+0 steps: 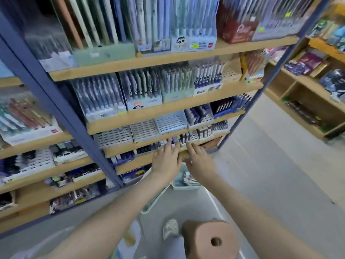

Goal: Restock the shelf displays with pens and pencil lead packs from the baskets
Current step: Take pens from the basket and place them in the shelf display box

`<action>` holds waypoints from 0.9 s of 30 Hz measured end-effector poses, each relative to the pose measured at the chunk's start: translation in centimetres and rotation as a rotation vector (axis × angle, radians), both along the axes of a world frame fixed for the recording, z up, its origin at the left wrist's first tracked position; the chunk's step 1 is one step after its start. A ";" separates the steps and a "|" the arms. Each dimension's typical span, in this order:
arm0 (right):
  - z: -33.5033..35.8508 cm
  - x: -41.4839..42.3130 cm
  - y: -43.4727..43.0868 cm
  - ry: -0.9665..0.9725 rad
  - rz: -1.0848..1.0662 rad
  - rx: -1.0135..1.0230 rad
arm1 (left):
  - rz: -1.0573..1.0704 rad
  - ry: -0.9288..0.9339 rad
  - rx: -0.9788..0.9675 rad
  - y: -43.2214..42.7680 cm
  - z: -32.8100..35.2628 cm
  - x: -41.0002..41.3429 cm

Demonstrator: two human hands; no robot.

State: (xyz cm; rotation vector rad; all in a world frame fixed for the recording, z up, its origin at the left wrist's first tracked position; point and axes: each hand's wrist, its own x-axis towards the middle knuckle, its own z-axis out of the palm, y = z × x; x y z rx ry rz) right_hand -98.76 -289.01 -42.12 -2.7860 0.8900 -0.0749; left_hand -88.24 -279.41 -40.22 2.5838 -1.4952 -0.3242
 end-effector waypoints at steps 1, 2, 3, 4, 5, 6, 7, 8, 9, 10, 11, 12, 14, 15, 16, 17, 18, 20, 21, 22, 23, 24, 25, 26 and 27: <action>-0.3 0.8 -1.6 0.009 0.009 -0.011 | 0.005 0.006 0.011 -1.5 -0.4 0.6; -0.6 1.4 -3.0 0.025 0.019 -0.018 | 0.008 0.014 0.022 -2.8 -0.8 1.2; -0.9 2.0 -4.2 0.038 0.029 -0.012 | 0.009 0.017 0.038 -4.1 -1.3 1.7; -1.3 2.5 -5.3 0.045 0.039 -0.004 | 0.010 0.014 0.053 -5.2 -1.8 2.1; -1.7 2.9 -6.3 0.051 0.047 0.004 | 0.010 0.011 0.072 -6.3 -2.4 2.5; -2.1 3.3 -7.2 0.063 0.058 0.017 | 0.013 0.009 0.086 -7.3 -3.0 2.8; -2.7 3.7 -8.0 0.072 0.072 0.028 | 0.018 0.007 0.100 -8.2 -3.8 3.0; -3.5 4.1 -8.8 0.071 0.098 0.034 | 0.025 0.006 0.108 -9.0 -4.6 3.2; -4.5 4.4 -9.5 0.070 0.140 0.043 | 0.032 0.014 0.114 -9.6 -5.6 3.3; -5.8 4.6 -10.3 0.065 0.180 0.052 | 0.044 0.032 0.114 -10.2 -6.7 3.3; -7.2 4.9 -11.2 0.075 0.203 0.070 | 0.061 0.053 0.113 -10.8 -8.0 3.3; -8.8 5.0 -12.0 0.091 0.216 0.096 | 0.083 0.068 0.115 -11.4 -9.4 3.3; -12.4 4.9 -13.8 0.096 0.246 0.116 | 0.130 0.074 0.137 -12.7 -12.4 3.1; -14.4 4.9 -14.8 0.084 0.261 0.117 | 0.155 0.070 0.157 -13.4 -14.1 2.9; -16.2 4.7 -15.8 0.083 0.281 0.119 | 0.180 0.068 0.183 -14.3 -16.1 2.7; -17.9 4.7 -16.9 0.113 0.312 0.132 | 0.208 0.070 0.210 -15.2 -18.1 2.4; -20.0 4.6 -18.2 0.148 0.337 0.137 | 0.236 0.076 0.229 -16.2 -20.2 2.1; -24.5 4.1 -20.6 0.217 0.384 0.132 | 0.289 0.106 0.255 -18.1 -24.6 1.2; -26.9 3.9 -21.7 0.227 0.400 0.138 | 0.312 0.121 0.267 -19.0 -26.9 0.7; -29.6 3.7 -22.9 0.210 0.407 0.149 | 0.322 0.131 0.282 -19.9 -29.3 0.3; -32.1 3.5 -23.9 0.212 0.407 0.173 | 0.325 0.146 0.297 -20.8 -31.7 0.1; -35.0 3.2 -24.9 0.213 0.401 0.191 | 0.332 0.157 0.307 -21.5 -34.2 -0.1; -37.9 3.0 -25.7 0.224 0.389 0.201 | 0.340 0.161 0.316 -22.2 -36.8 -0.2; -40.5 2.8 -26.3 0.243 0.375 0.222 | 0.341 0.159 0.328 -22.7 -39.5 -0.3; -43.1 2.6 -26.8 0.250 0.367 0.239 | 0.338 0.160 0.344 -23.0 -42.3 -0.3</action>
